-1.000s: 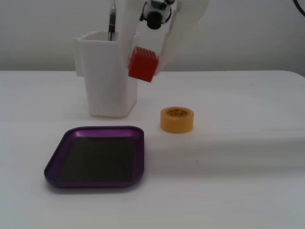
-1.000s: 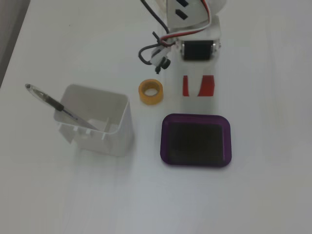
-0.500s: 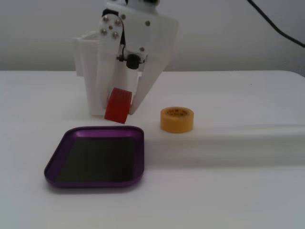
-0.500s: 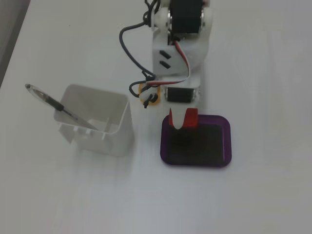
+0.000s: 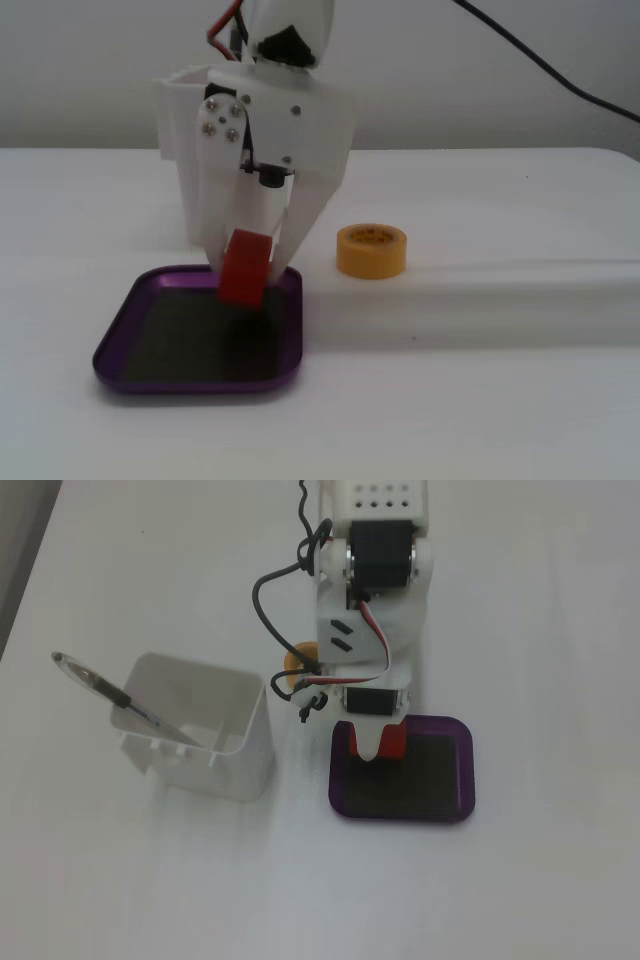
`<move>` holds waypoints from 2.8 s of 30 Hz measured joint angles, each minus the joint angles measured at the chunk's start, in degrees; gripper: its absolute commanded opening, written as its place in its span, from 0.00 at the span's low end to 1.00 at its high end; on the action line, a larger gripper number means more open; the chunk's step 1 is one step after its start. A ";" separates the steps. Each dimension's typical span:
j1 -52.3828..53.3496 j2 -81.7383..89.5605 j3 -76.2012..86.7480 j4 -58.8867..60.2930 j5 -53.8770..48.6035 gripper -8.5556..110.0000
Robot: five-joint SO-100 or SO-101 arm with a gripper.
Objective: Pick up the red cube and place it in the box.
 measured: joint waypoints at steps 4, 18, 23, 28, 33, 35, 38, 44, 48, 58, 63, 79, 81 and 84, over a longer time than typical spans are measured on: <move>-0.09 -1.67 0.00 -0.26 0.00 0.07; -0.09 -1.76 -7.38 4.48 0.35 0.19; -0.09 0.09 -18.19 14.24 0.35 0.19; -0.09 6.06 -31.20 25.49 0.26 0.19; -0.09 17.05 -31.11 28.21 -0.53 0.19; -0.09 22.50 -25.93 28.30 -1.14 0.19; -0.18 31.46 -15.12 28.39 -1.58 0.19; -0.09 51.33 8.09 28.04 -3.60 0.19; 0.09 63.11 22.06 24.61 -4.92 0.19; -0.26 87.28 59.68 9.58 -4.92 0.19; 0.18 99.23 76.99 0.35 -4.92 0.19; 0.09 133.42 112.85 -6.15 -4.92 0.19; 0.18 135.79 115.84 -6.06 -4.92 0.19; -0.09 136.32 117.60 -5.27 -4.22 0.19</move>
